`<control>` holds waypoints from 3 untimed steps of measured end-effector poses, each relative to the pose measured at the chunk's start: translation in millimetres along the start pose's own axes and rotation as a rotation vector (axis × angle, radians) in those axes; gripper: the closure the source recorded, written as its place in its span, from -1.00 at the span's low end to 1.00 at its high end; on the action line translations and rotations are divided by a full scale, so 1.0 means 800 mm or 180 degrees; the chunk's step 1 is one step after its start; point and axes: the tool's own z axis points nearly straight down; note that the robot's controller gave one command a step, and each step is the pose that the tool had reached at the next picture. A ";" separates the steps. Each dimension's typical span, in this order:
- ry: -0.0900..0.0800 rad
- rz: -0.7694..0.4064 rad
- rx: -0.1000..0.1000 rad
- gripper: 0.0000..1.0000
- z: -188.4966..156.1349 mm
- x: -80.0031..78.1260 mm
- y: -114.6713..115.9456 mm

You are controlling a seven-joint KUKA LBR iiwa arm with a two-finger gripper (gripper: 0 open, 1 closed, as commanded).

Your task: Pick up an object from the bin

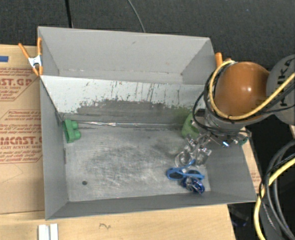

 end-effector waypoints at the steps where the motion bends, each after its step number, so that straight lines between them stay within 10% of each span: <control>1: -0.0012 0.0012 0.0026 -1.00 -0.005 0.001 -0.005; 2: -0.0012 -0.0863 0.0025 -1.00 0.077 0.012 0.026; 3: -0.0013 -0.0862 0.0032 1.00 0.075 0.012 0.025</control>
Offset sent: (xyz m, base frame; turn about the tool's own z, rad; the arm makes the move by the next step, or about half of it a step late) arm 0.0000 0.0000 0.0000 0.0000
